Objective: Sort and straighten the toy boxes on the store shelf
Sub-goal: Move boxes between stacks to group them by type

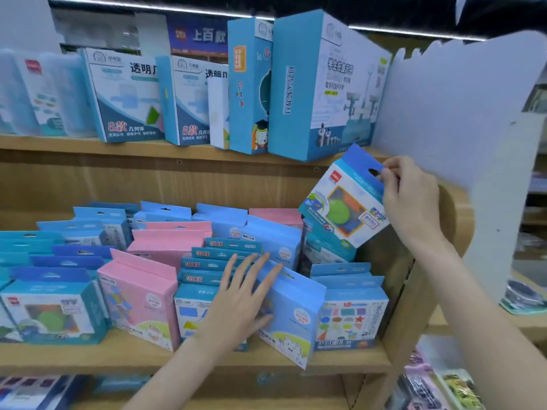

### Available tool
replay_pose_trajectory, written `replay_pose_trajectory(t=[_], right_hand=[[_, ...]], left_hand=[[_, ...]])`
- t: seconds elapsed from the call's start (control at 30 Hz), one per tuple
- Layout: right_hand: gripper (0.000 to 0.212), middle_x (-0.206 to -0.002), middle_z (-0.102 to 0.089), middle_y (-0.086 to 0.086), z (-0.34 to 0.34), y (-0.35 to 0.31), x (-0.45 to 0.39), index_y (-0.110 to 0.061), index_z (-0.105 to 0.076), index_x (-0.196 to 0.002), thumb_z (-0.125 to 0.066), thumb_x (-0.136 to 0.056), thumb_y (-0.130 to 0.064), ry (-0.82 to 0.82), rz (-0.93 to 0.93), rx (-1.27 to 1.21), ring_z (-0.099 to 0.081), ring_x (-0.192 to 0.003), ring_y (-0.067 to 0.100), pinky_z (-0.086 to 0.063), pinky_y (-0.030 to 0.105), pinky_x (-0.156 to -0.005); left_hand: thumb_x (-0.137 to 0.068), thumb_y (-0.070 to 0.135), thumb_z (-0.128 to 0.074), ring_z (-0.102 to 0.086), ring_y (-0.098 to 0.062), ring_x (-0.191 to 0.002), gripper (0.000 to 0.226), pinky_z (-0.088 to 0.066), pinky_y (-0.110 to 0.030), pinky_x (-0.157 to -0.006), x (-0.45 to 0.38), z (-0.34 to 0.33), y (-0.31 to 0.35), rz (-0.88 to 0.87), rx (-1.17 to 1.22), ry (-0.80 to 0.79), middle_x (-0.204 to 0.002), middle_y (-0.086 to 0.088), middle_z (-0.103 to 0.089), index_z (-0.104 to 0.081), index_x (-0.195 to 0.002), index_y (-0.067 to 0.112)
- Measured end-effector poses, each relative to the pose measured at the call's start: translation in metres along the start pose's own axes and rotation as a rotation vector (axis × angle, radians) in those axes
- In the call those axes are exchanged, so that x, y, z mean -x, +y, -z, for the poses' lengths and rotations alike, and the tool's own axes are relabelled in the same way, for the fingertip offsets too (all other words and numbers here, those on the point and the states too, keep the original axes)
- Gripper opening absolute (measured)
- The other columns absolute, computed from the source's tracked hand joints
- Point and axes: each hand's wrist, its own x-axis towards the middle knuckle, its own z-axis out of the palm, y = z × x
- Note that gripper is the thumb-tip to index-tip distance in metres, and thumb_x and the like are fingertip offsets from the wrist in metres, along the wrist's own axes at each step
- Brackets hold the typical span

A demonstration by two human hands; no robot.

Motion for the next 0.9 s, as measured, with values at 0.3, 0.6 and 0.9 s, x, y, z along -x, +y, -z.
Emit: replay_pose_trajectory(t=[0.3,0.6,0.9], right_hand=[[0.017,-0.087,-0.069,0.015,0.021,-0.035,0.024,-0.008,-0.057,-0.092,-0.044,-0.086,-0.018,-0.036,0.112,-0.181,-0.063,-0.086,0.03,-0.043,0.035,-0.076],[0.012,-0.072,-0.06,-0.005,-0.031,-0.138,0.049,-0.013,-0.058,-0.087,-0.048,-0.082,-0.018,-0.348,0.355,-0.393,-0.049,-0.072,-0.029,-0.034,-0.002,-0.071],[0.018,-0.072,-0.069,0.002,-0.118,-0.277,0.101,-0.015,-0.059,-0.087,-0.046,-0.083,-0.025,-0.476,0.581,-0.27,-0.064,-0.068,0.028,-0.05,0.037,-0.064]], left_hand=[[-0.077,0.031,-0.063,-0.044,-0.022,-0.12,0.043,-0.023,-0.048,-0.108,0.017,0.01,0.007,-0.038,0.093,0.305,-0.129,-0.005,-0.049,-0.05,-0.115,0.015],[-0.077,0.016,-0.047,-0.046,-0.025,-0.109,0.04,-0.034,-0.039,-0.093,0.121,0.052,-0.098,0.472,0.182,0.331,-0.122,-0.005,-0.044,-0.045,-0.116,0.012],[-0.08,0.024,-0.043,-0.045,-0.026,-0.116,0.047,-0.027,-0.04,-0.103,0.239,0.069,-0.231,0.644,0.132,0.143,-0.126,-0.011,-0.048,-0.045,-0.124,0.005]])
